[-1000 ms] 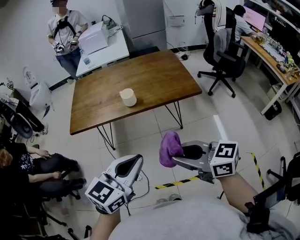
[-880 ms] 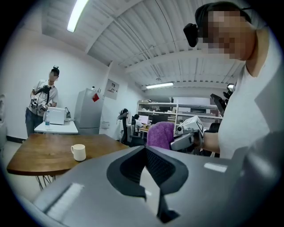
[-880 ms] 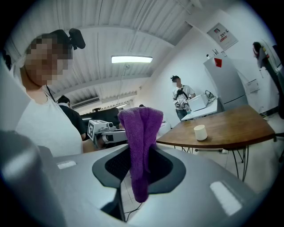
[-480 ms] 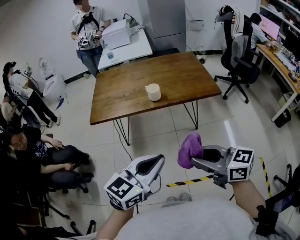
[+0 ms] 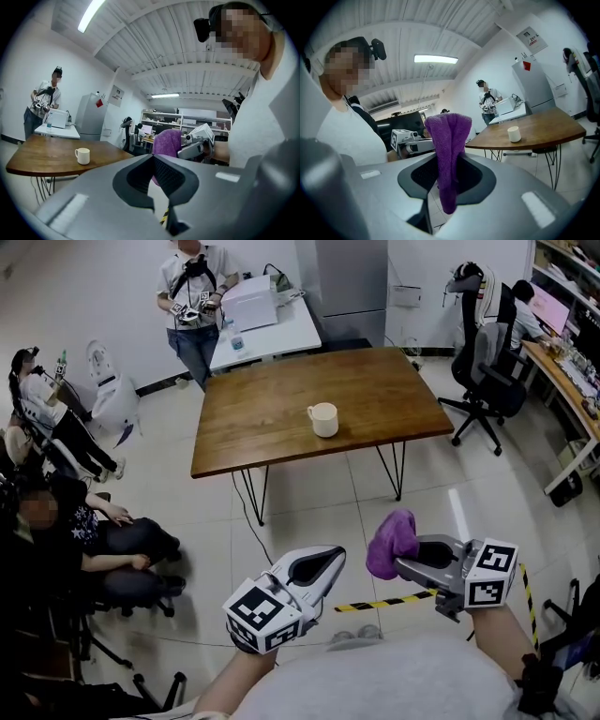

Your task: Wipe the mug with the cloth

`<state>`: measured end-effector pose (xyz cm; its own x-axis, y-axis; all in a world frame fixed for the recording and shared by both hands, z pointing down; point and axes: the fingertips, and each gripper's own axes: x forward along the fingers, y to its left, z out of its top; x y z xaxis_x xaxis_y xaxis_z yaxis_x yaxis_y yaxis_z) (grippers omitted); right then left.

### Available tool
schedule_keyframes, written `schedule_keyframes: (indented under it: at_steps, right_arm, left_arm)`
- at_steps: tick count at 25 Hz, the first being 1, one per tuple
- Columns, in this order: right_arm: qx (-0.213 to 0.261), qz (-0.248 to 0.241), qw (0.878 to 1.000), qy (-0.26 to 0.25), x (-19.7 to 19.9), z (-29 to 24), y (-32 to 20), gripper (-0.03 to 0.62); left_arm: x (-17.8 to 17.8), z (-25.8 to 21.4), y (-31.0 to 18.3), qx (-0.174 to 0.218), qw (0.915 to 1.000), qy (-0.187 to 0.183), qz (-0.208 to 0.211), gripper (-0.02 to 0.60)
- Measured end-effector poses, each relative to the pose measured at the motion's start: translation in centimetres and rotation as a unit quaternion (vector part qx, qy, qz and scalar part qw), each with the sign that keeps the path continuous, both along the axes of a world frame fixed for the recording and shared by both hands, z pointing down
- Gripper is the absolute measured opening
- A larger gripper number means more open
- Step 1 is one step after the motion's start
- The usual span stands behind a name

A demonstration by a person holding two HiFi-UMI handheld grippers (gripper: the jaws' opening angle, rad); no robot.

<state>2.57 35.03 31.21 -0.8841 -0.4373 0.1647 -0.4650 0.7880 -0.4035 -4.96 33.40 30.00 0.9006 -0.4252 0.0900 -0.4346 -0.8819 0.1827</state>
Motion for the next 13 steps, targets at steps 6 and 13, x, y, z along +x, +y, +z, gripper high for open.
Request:
schedule_keyframes:
  at_steps: [6, 13]
  right_arm:
    - [-0.001, -0.007, 1.000, -0.001, -0.7, -0.4, 0.1, 0.097]
    - [-0.004, -0.015, 1.000, -0.005, -2.1, 0.1, 0.1, 0.097]
  left_arm:
    - [-0.5, -0.2, 0.3, -0.001, 1.0000, -0.002, 0.000, -0.003]
    - [-1.4, 1.2, 0.6, -0.008, 1.0000, -0.005, 0.001, -0.003]
